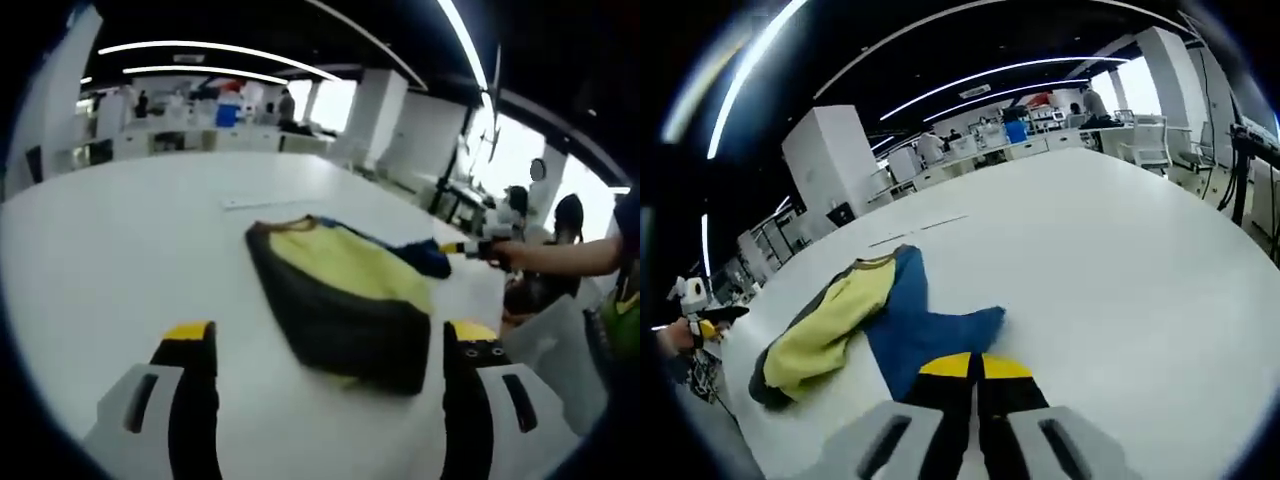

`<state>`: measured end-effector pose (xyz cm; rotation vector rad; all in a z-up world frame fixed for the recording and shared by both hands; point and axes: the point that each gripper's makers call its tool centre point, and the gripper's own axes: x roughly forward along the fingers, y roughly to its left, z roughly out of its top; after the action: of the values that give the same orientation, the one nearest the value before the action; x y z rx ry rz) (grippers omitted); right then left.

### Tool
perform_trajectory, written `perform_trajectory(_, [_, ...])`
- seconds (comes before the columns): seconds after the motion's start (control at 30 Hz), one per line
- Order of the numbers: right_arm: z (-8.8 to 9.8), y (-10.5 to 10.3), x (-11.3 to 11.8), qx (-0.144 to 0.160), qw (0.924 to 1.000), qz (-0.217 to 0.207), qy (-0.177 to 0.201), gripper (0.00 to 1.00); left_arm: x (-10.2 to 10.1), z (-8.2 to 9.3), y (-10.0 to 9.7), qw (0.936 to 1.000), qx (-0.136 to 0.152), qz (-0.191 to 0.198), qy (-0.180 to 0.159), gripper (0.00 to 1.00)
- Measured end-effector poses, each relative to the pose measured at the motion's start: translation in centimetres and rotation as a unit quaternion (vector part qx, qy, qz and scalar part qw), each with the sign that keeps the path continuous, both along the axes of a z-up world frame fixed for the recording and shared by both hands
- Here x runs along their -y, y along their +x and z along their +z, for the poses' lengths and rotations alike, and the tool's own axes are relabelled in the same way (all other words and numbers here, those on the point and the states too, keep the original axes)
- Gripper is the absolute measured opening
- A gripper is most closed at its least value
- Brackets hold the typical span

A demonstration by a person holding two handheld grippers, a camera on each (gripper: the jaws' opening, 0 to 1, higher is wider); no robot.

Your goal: Fold the garment on the visible template until the final outline fits inside the template.

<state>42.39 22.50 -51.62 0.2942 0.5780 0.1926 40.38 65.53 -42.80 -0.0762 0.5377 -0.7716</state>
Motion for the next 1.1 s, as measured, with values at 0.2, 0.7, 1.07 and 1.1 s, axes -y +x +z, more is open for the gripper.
perform_trajectory(0.2, [-0.8,-0.2,-0.1,-0.008,0.9996,0.011,-0.024,0.00,-0.1,0.1,0.1,1.0000,0.000,0.001,-0.001,0.90])
perform_trajectory(0.7, [0.1,0.3,0.2,0.009,0.9953,0.030,-0.091,0.23,-0.4,-0.2,-0.1,1.0000,-0.003,0.005,-0.003,0.89])
perform_trajectory(1.07, [2.1,3.2,-4.3,0.035,0.9815,0.107,-0.155,0.17,-0.1,-0.1,0.0,1.0000,-0.002,0.003,-0.007,0.89])
perform_trajectory(1.1, [1.9,3.2,-4.6,0.031,0.9800,0.113,-0.161,0.13,-0.1,-0.1,0.1,1.0000,-0.001,0.003,-0.007,0.89])
